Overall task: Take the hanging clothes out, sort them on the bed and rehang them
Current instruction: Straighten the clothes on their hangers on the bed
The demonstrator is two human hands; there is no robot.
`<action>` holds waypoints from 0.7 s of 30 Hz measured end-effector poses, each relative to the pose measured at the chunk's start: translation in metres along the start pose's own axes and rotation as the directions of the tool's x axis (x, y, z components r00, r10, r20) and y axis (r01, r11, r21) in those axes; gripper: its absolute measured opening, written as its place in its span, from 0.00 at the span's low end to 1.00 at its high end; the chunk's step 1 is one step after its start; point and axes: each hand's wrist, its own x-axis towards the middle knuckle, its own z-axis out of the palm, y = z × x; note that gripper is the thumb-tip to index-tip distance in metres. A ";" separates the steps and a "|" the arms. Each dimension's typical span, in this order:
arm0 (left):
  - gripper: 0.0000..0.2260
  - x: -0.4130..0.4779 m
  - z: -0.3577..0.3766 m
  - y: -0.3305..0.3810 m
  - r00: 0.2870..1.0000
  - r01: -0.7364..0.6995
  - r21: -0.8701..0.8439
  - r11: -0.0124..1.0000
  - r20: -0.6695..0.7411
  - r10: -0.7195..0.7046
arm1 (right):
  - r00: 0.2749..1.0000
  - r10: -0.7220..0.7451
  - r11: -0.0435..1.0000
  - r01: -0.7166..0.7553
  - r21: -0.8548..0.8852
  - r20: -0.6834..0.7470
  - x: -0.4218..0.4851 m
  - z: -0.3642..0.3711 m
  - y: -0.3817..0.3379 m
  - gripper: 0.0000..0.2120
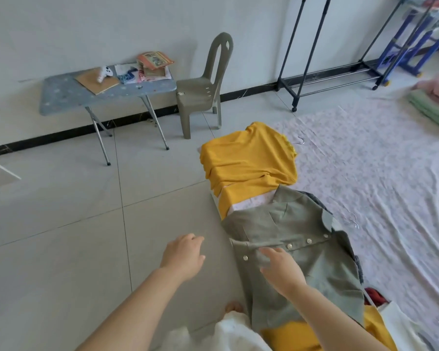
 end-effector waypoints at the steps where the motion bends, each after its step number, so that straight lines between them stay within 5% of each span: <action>1: 0.22 0.014 -0.011 -0.002 1.000 -0.005 -0.002 1.000 -0.009 0.005 | 1.000 0.002 1.000 -0.002 0.004 -0.002 0.014 -0.010 -0.005 0.23; 8: 0.22 0.115 -0.061 -0.021 0.998 -0.058 0.014 0.998 0.030 0.058 | 0.994 0.105 0.994 -0.106 0.038 0.011 0.097 -0.054 -0.028 0.25; 21: 0.18 0.347 -0.176 -0.065 0.922 -0.373 0.151 0.916 0.171 0.347 | 0.929 0.363 0.923 -0.349 0.161 -0.072 0.252 -0.105 -0.091 0.24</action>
